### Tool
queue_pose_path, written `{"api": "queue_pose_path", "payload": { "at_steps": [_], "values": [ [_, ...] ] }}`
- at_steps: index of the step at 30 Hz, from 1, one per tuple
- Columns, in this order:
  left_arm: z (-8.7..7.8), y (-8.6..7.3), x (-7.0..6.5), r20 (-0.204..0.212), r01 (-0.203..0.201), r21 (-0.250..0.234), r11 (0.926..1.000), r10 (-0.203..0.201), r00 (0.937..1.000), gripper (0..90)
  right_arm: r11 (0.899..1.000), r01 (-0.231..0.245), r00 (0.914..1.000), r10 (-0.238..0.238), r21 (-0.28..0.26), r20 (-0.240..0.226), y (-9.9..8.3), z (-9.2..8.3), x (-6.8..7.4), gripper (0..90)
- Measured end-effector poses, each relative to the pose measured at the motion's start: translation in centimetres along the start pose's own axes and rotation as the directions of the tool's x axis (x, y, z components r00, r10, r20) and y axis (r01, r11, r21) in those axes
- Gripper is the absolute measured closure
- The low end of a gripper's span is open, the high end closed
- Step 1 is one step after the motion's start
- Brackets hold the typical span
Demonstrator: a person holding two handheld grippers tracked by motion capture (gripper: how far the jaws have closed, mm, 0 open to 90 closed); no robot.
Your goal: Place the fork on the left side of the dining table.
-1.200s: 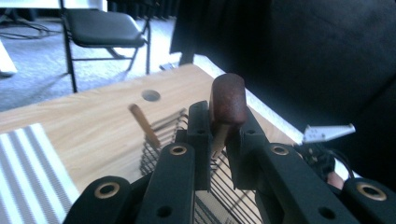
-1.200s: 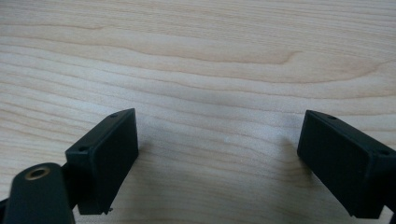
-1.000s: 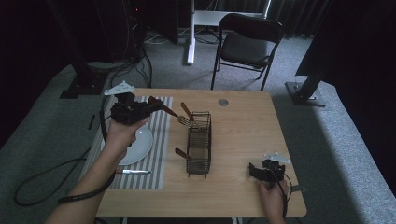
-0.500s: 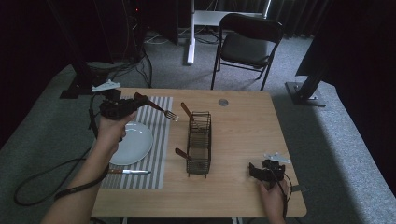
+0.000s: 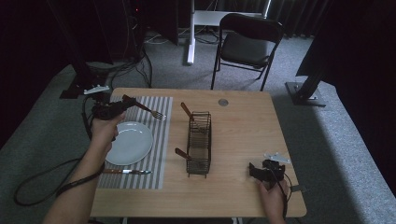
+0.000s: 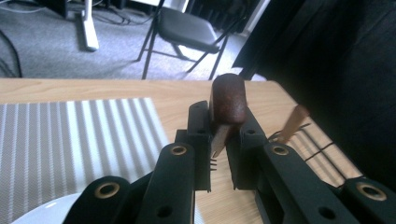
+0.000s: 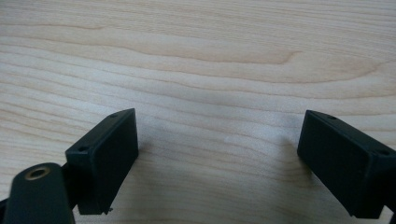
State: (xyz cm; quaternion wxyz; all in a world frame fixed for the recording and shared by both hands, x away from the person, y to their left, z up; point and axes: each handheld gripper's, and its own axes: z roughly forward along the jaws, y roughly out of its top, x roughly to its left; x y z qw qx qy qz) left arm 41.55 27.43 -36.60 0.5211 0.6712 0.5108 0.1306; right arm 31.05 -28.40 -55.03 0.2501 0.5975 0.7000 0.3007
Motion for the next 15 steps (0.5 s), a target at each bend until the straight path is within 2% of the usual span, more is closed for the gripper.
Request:
{"api": "queue_pose_path", "payload": {
  "at_steps": [1,4,8,9,11,13,14,15],
  "values": [
    [0.0,0.0,0.0,0.000,0.000,0.000,1.0000,0.000,1.0000,80.7,1.000,0.000,1.0000,0.000,0.000,0.000,0.0,0.0,0.0,12.0],
    [0.6,-0.6,1.8,-0.013,0.042,-0.007,0.9991,-0.043,0.9990,80.7,1.000,0.000,1.0000,0.000,0.000,0.000,0.0,0.0,0.0,12.0],
    [1.4,-1.3,3.9,-0.040,0.062,0.004,0.9981,-0.061,0.9973,80.6,1.000,0.001,1.0000,-0.001,0.000,0.000,0.0,0.0,0.0,12.0],
    [1.4,-1.3,3.9,-0.040,0.062,0.004,0.9981,-0.061,0.9973,80.6,1.000,0.001,1.0000,-0.001,0.000,0.000,0.0,0.0,0.0,12.0],
    [2.2,-1.7,5.4,-0.038,0.091,0.014,0.9957,-0.091,0.9951,80.6,1.000,0.001,1.0000,-0.001,0.000,0.000,0.0,0.0,0.0,12.0],
    [2.2,-1.7,5.4,-0.038,0.091,0.014,0.9957,-0.091,0.9951,80.6,1.000,0.001,1.0000,-0.001,0.000,0.000,0.0,0.0,0.0,12.0],
    [2.6,-1.9,6.4,-0.055,0.108,0.003,0.9942,-0.108,0.9927,80.6,1.000,0.001,1.0000,-0.001,0.000,0.001,0.0,0.0,0.0,12.0],
    [3.1,-2.0,7.0,-0.040,0.124,0.004,0.9922,-0.124,0.9914,80.6,1.000,0.001,1.0000,-0.001,0.000,0.000,0.0,0.0,0.0,12.0]
  ]
}}
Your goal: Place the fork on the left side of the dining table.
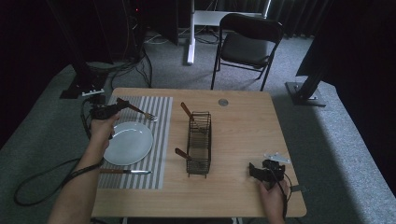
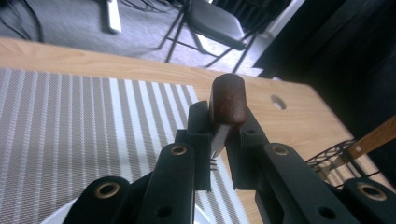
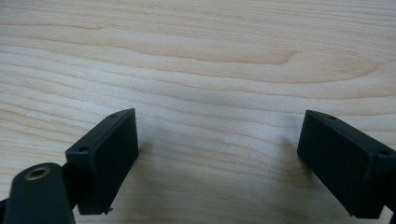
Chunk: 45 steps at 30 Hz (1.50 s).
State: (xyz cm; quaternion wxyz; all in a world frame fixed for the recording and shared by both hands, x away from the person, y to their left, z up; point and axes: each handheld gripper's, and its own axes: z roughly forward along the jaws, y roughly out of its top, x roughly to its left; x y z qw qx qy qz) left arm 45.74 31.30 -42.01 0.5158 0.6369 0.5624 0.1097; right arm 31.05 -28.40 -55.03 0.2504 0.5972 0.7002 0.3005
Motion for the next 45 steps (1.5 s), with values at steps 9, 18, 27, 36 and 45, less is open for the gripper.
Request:
{"api": "queue_pose_path", "payload": {
  "at_steps": [9,18,27,36,45],
  "values": [
    [1.6,-0.1,1.1,-0.041,-0.005,0.063,0.9980,0.007,0.9991,80.6,1.000,0.000,1.0000,0.000,0.000,0.000,0.0,0.0,0.0,12.0],
    [2.5,-0.1,2.5,-0.059,0.080,0.063,0.9949,-0.076,0.9954,80.6,1.000,-0.003,1.0000,0.003,-0.003,0.003,-0.1,0.0,0.1,12.3],
    [2.9,-0.8,3.9,-0.048,0.167,0.039,0.9851,-0.166,0.9850,78.8,1.000,-0.006,1.0000,0.006,-0.003,0.005,-0.1,-0.1,0.1,12.3],
    [3.4,-1.7,4.2,-0.186,-0.016,0.050,0.9986,0.025,0.9823,56.8,1.000,-0.006,1.0000,0.006,-0.003,0.007,-0.1,-0.1,0.1,12.3],
    [5.1,-2.3,4.6,-0.269,0.057,0.138,0.9888,-0.018,0.9631,46.3,1.000,-0.006,1.0000,0.006,-0.003,0.007,-0.1,-0.1,0.1,12.3]
  ]
}}
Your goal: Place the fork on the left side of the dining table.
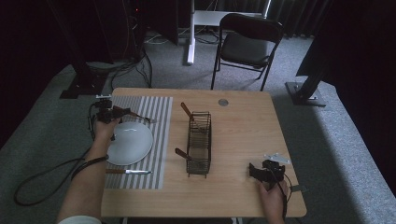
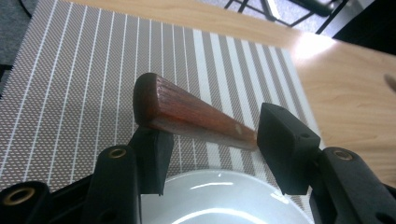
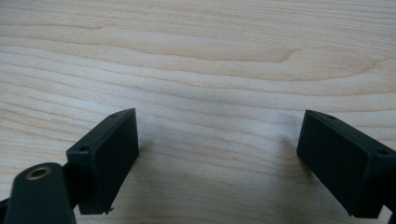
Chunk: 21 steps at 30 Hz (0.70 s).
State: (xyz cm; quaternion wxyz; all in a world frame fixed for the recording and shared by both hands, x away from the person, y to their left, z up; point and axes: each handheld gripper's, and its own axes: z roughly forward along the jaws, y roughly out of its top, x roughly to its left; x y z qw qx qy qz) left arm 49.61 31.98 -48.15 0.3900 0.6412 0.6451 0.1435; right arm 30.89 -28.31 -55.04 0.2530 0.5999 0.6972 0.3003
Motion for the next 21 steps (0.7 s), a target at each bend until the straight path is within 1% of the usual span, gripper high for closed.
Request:
{"api": "queue_pose_path", "payload": {
  "at_steps": [1,3,4,6,8,9,10,11,12,13,15,16,17,18,19,20,21],
  "values": [
    [0.0,0.0,0.0,0.000,0.000,0.000,1.0000,0.000,1.0000,46.3,1.000,0.000,1.0000,0.000,0.000,0.000,0.0,0.0,0.0,12.3],
    [0.2,-0.3,0.2,0.005,0.033,0.011,0.9994,-0.033,0.9994,46.3,1.000,0.000,1.0000,0.000,0.000,0.000,0.0,0.0,0.0,12.3],
    [0.4,-0.4,0.2,0.000,0.040,0.021,0.9990,-0.040,0.9992,46.3,1.000,0.000,1.0000,0.000,0.000,0.000,0.0,0.0,0.0,12.3],
    [0.6,-0.6,0.4,-0.006,0.041,0.038,0.9985,-0.041,0.9992,46.2,1.000,0.000,1.0000,0.000,0.000,0.000,0.0,0.0,0.0,12.3],
    [0.7,-0.8,0.7,-0.016,0.060,0.059,0.9964,-0.060,0.9981,46.2,1.000,0.000,1.0000,0.000,0.000,0.000,0.0,0.0,0.0,12.3],
    [0.8,-0.8,0.9,-0.012,0.066,0.061,0.9959,-0.065,0.9978,46.2,1.000,0.000,1.0000,0.000,0.000,0.000,0.0,0.0,0.0,12.3],
    [0.8,-0.9,1.0,-0.028,0.065,0.058,0.9962,-0.064,0.9976,46.2,1.000,0.000,1.0000,0.000,0.000,0.000,0.0,0.0,0.0,12.4],
    [0.9,-0.9,1.1,-0.034,0.069,0.057,0.9960,-0.067,0.9972,46.2,1.000,-0.001,1.0000,0.001,0.000,0.000,0.0,0.0,0.0,12.3],
    [0.9,-1.0,1.3,-0.020,0.081,0.058,0.9951,-0.080,0.9966,46.1,1.000,0.000,1.0000,0.000,0.000,0.000,0.0,0.0,0.0,12.3],
    [0.9,-1.0,1.3,-0.020,0.081,0.058,0.9951,-0.080,0.9966,46.0,1.000,0.000,1.0000,0.000,0.000,0.000,0.0,0.0,0.0,12.3],
    [1.5,-1.0,1.6,-0.022,0.098,0.098,0.9904,-0.096,0.9951,45.9,1.000,-0.001,1.0000,0.001,0.000,0.000,0.0,0.0,0.0,12.3],
    [1.7,-1.0,1.7,-0.041,0.105,0.111,0.9883,-0.101,0.9941,43.5,1.000,-0.001,1.0000,0.001,0.000,0.000,0.0,0.0,0.0,12.3],
    [1.7,-1.0,1.7,-0.063,0.106,0.099,0.9894,-0.100,0.9930,40.8,1.000,0.000,1.0000,0.000,0.000,0.001,0.0,0.0,0.0,12.3],
    [1.7,-1.0,1.7,-0.070,0.109,0.087,0.9902,-0.103,0.9922,40.9,1.000,-0.001,1.0000,0.001,0.000,0.000,0.0,0.0,0.0,12.3],
    [1.7,-1.0,1.7,-0.072,0.119,0.085,0.9893,-0.113,0.9910,40.8,1.000,-0.001,1.0000,0.001,0.000,0.000,0.0,0.0,0.0,12.3],
    [1.7,-0.9,1.7,-0.071,0.131,0.099,0.9864,-0.124,0.9897,40.8,1.000,-0.002,1.0000,0.002,0.000,0.001,0.0,0.0,0.0,12.3],
    [1.7,-0.9,1.7,-0.059,0.130,0.103,0.9861,-0.124,0.9905,40.8,1.000,-0.001,1.0000,0.001,0.000,0.001,0.0,0.0,0.0,12.3]
  ]
}}
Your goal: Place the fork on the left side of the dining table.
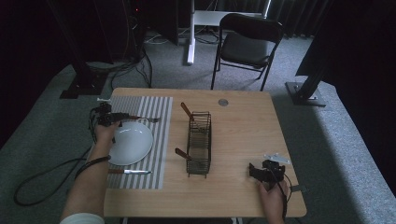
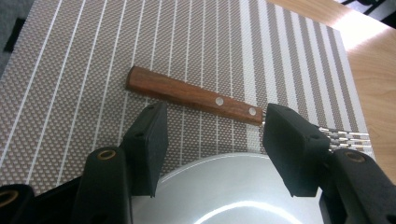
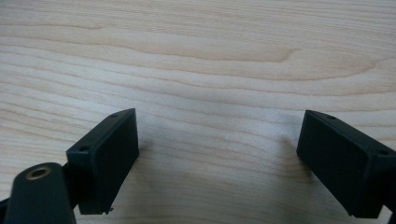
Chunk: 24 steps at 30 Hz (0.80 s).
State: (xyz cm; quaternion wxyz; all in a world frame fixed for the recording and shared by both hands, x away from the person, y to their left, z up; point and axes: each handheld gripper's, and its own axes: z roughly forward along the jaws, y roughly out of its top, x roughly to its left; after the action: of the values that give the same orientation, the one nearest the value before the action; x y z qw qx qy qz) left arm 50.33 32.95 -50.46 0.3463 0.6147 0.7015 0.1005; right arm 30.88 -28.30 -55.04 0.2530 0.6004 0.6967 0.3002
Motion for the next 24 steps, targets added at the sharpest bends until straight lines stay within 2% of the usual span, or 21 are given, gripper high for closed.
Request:
{"api": "queue_pose_path", "payload": {
  "at_steps": [3,4,5,6,8,10,14,16,18,20,24],
  "values": [
    [-0.2,0.0,-0.2,-0.004,-0.011,0.001,0.9999,0.011,0.9999,37.0,1.000,0.000,1.0000,0.000,0.000,0.000,0.0,0.0,0.0,12.3],
    [-0.3,0.0,-0.3,-0.015,-0.012,0.003,0.9999,0.012,0.9998,36.7,1.000,0.000,1.0000,0.000,0.000,0.000,0.0,0.0,0.0,12.3],
    [-0.4,0.0,-0.5,-0.049,-0.013,-0.011,0.9999,0.013,0.9987,33.7,1.000,0.000,1.0000,0.000,0.000,0.000,0.0,0.0,0.0,12.3],
    [-0.4,0.0,-0.7,-0.063,-0.021,-0.001,0.9998,0.020,0.9978,29.7,1.000,0.000,1.0000,0.000,0.000,0.000,0.0,0.0,0.0,12.3],
    [-0.6,-0.2,-0.9,-0.080,-0.053,0.009,0.9985,0.054,0.9954,27.0,1.000,0.000,1.0000,0.000,0.000,0.000,0.0,0.0,0.0,12.3],
    [-0.8,-0.5,-1.3,-0.078,-0.081,-0.001,0.9967,0.081,0.9937,19.0,1.000,0.000,1.0000,0.000,0.000,0.000,0.0,0.0,0.0,12.3],
    [-1.4,-1.0,-1.7,-0.082,-0.107,0.000,0.9943,0.106,0.9910,17.9,1.000,0.000,1.0000,0.000,0.000,0.000,0.0,0.0,0.0,12.3],
    [-1.9,-1.2,-1.7,-0.057,-0.099,-0.007,0.9951,0.098,0.9935,7.5,1.000,0.000,1.0000,0.000,0.000,0.000,0.0,0.0,0.0,12.3],
    [-2.3,-1.5,-1.8,-0.053,-0.122,0.002,0.9925,0.122,0.9911,0.0,1.000,0.000,1.0000,0.000,0.000,0.000,0.0,0.0,0.0,12.3],
    [-2.8,-1.7,-1.9,-0.076,-0.128,-0.001,0.9917,0.128,0.9888,0.0,1.000,0.000,1.0000,0.000,0.000,0.000,0.0,0.0,0.0,12.3],
    [-3.4,-2.3,-2.0,-0.067,-0.154,0.006,0.9880,0.154,0.9857,0.0,1.000,0.000,1.0000,0.000,0.000,0.000,0.0,0.0,0.0,12.3]
  ]
}}
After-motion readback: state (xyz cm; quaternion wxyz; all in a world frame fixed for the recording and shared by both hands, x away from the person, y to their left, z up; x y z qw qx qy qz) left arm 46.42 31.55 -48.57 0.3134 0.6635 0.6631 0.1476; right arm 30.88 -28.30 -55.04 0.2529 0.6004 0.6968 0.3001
